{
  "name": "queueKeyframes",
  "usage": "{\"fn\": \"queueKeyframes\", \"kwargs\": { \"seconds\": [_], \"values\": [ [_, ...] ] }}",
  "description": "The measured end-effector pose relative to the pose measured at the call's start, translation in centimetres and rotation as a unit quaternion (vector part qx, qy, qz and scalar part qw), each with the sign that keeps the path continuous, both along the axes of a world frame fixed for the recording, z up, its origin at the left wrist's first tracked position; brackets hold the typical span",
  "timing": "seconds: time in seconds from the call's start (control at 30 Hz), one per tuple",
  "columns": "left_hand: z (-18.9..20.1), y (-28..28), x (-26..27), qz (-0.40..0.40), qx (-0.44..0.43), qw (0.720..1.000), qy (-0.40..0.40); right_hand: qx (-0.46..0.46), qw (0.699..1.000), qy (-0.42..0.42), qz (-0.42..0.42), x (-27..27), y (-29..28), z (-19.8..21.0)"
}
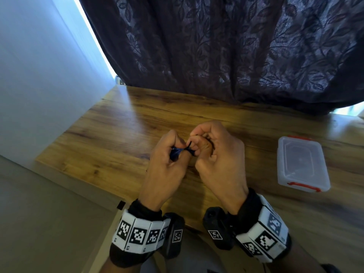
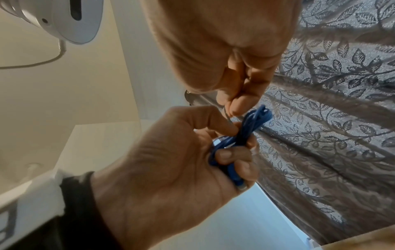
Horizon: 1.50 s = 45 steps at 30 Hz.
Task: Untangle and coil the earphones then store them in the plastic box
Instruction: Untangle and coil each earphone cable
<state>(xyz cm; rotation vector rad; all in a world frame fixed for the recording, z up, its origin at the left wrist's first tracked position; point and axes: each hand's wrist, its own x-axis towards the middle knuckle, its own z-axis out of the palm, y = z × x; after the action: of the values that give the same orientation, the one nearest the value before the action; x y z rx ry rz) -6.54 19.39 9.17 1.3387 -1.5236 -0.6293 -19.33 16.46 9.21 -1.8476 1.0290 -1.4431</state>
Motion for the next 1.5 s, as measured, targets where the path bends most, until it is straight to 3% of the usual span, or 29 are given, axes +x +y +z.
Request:
{"fn": "queueKeyframes", "kwargs": {
  "seconds": [0.13, 0.23, 0.47, 0.73, 0.83, 0.93, 1.13, 1.23, 1.3, 1.4, 1.47, 1.5],
  "values": [
    [0.0, -0.1, -0.4, 0.019, 0.020, 0.999, 0.025, 0.017, 0.999, -0.027, 0.001, 0.1, 0.1, -0.1],
    [0.3, -0.2, -0.2, 0.028, 0.053, 0.996, 0.069, 0.088, 0.994, -0.042, 0.039, -0.6, -0.3, 0.4],
    [0.8, -0.3, 0.2, 0.027, 0.072, 0.993, 0.090, 0.136, 0.981, 0.026, 0.133, -2.4, -1.2, 1.4],
    [0.2, -0.1, -0.7, 0.017, 0.077, 0.993, 0.093, 0.047, 0.996, 0.007, 0.081, -1.3, -0.6, 0.0],
    [-1.0, -0.5, -1.1, 0.021, 0.087, 0.993, 0.075, 0.064, 0.996, -0.008, 0.065, -1.2, -0.9, -1.1],
    [-3.2, -1.7, -1.1, 0.064, 0.122, 0.990, 0.019, 0.136, 0.989, 0.028, 0.048, -0.9, -2.4, -2.5],
    [-7.8, -4.5, -1.1, 0.121, 0.218, 0.965, -0.080, 0.303, 0.936, 0.170, 0.065, -1.1, -6.4, -4.7],
    [-9.1, -6.0, -1.4, 0.137, 0.258, 0.944, -0.156, 0.297, 0.924, 0.238, 0.030, -4.5, -6.7, -4.2],
    [-9.8, -6.8, -1.4, 0.131, 0.282, 0.929, -0.201, 0.270, 0.908, 0.315, -0.059, -8.0, -6.7, -4.4],
    [-10.4, -7.2, -1.8, 0.133, 0.297, 0.907, -0.267, 0.332, 0.819, 0.406, -0.233, -12.7, -6.3, -5.5],
    [-10.8, -7.3, -2.0, 0.139, 0.299, 0.893, -0.306, 0.418, 0.765, 0.416, -0.260, -14.8, -5.7, -6.1],
    [-10.9, -7.3, -2.1, 0.143, 0.297, 0.888, -0.320, 0.443, 0.753, 0.414, -0.257, -15.5, -5.4, -6.5]
  ]
}}
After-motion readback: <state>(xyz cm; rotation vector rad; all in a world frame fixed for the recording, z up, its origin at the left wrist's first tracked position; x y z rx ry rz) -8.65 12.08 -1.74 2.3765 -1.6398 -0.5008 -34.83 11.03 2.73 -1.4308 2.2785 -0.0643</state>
